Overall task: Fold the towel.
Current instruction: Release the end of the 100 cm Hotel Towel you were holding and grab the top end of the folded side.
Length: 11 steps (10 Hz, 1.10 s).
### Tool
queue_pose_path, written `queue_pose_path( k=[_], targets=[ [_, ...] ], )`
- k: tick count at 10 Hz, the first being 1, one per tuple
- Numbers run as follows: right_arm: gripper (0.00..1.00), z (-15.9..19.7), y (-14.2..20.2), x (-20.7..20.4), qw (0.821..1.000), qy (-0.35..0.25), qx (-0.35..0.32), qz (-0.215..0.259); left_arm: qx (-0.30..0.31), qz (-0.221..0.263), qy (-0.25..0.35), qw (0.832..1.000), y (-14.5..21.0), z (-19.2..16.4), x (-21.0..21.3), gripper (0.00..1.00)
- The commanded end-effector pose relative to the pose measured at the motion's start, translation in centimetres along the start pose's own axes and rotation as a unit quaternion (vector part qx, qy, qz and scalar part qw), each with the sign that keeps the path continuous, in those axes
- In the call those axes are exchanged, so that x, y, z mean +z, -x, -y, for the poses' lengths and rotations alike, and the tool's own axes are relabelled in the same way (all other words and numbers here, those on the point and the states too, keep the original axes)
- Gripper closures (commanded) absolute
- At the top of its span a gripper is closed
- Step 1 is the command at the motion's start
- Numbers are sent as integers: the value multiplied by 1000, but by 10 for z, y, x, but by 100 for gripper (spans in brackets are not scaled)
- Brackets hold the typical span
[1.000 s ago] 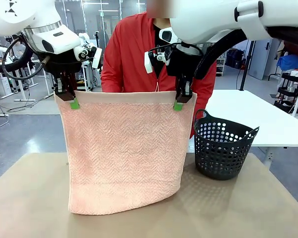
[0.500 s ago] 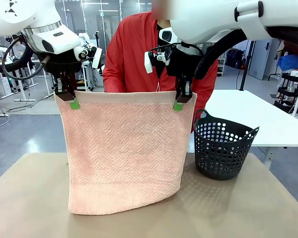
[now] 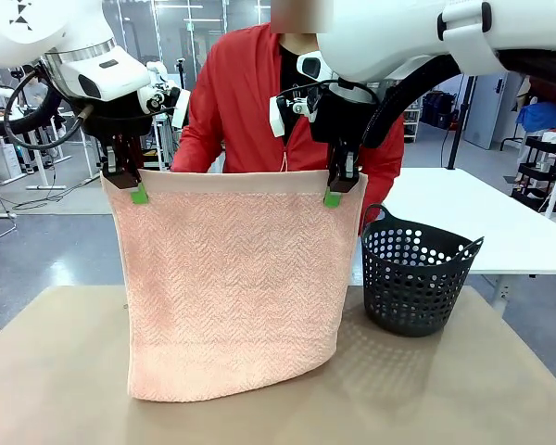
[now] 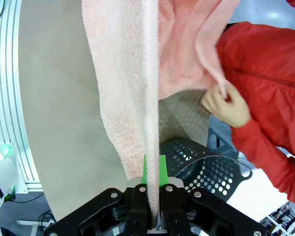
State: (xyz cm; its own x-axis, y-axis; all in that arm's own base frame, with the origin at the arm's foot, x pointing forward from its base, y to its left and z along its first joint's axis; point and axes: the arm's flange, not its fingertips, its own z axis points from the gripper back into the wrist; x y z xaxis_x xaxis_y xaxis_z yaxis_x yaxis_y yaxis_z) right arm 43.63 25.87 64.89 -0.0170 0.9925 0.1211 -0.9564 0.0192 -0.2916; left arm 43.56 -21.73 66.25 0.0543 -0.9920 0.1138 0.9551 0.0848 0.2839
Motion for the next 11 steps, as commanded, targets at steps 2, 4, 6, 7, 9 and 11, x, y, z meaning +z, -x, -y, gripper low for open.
queue_pose_path(
  k=[2, 4, 6, 7, 9, 11],
  targets=[
    [100, -1, 0, 1, 1000, 1, 2, 0, 2, 0, -1, 1000, 1, 0, 1, 100],
    [100, -1, 0, 1, 1000, 1, 2, 0, 2, 0, -1, 1000, 1, 0, 1, 100],
    [100, -1, 0, 1, 1000, 1, 2, 0, 2, 0, -1, 1000, 1, 0, 1, 100],
    [100, -1, 0, 1, 1000, 1, 2, 0, 2, 0, -1, 1000, 1, 0, 1, 100],
    [100, -1, 0, 1, 1000, 1, 2, 0, 2, 0, -1, 1000, 1, 0, 1, 100],
    [100, -1, 0, 1, 1000, 1, 2, 0, 2, 0, -1, 1000, 1, 0, 1, 100]
  ],
)
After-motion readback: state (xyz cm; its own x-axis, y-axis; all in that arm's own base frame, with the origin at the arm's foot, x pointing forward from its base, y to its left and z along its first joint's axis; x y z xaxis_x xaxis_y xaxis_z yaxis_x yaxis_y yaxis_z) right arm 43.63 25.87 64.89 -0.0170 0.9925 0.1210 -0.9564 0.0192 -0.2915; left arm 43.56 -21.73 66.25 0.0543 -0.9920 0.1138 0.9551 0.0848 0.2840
